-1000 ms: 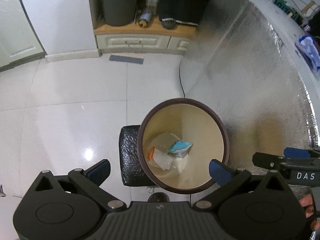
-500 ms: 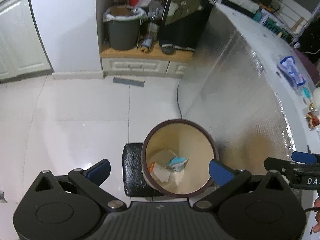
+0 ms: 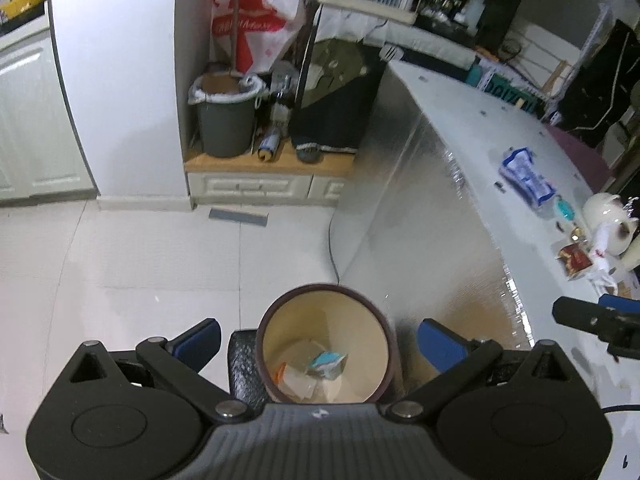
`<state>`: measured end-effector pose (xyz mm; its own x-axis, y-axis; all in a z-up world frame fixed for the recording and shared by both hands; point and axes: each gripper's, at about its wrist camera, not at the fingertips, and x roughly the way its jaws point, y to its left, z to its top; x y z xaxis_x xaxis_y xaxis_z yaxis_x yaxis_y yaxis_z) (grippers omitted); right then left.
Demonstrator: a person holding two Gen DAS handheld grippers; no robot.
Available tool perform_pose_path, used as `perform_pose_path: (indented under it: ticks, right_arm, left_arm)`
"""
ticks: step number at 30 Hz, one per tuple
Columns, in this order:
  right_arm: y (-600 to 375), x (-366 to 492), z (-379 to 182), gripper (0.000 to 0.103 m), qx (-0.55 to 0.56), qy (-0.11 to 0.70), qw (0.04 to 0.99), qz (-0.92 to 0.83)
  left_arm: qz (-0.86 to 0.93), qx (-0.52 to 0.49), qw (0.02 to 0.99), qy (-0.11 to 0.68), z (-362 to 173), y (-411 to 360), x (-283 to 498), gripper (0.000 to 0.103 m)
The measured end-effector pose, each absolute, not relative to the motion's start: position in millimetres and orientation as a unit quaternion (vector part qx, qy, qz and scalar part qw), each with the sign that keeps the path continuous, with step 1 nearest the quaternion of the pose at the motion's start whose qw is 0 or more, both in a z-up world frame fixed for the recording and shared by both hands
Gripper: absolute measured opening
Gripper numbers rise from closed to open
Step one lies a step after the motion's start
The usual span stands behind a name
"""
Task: Collect trash
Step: 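Lift both open tools away from the wastebasket back toward the table, then grasp the red cigarette pack with the left tool while the right tool grasps the cardboard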
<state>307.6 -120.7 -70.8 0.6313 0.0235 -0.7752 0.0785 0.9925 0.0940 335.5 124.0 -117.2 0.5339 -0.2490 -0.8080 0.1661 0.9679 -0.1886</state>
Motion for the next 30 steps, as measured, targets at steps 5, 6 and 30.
perform_pose_path:
  ticks: [5,6,30]
  right_arm:
    - [-146.5,285.0,-56.2,0.103,0.060,0.405,0.912,-0.023]
    - [-152.6,279.4,-53.3,0.103,0.060,0.401,0.914,-0.025]
    - [-326.5,148.6,-6.0,0.103,0.051,0.321,0.944,-0.057]
  left_arm:
    - [-0.123,-0.041,0.886,0.444,-97.9,99.9,315.9,0.103]
    - [-0.126,-0.040,0.889,0.439,-93.4,94.3,310.8,0.103]
    - [-0.171,-0.031,0.923,0.345,-34.8,-97.1,198.8,0.103]
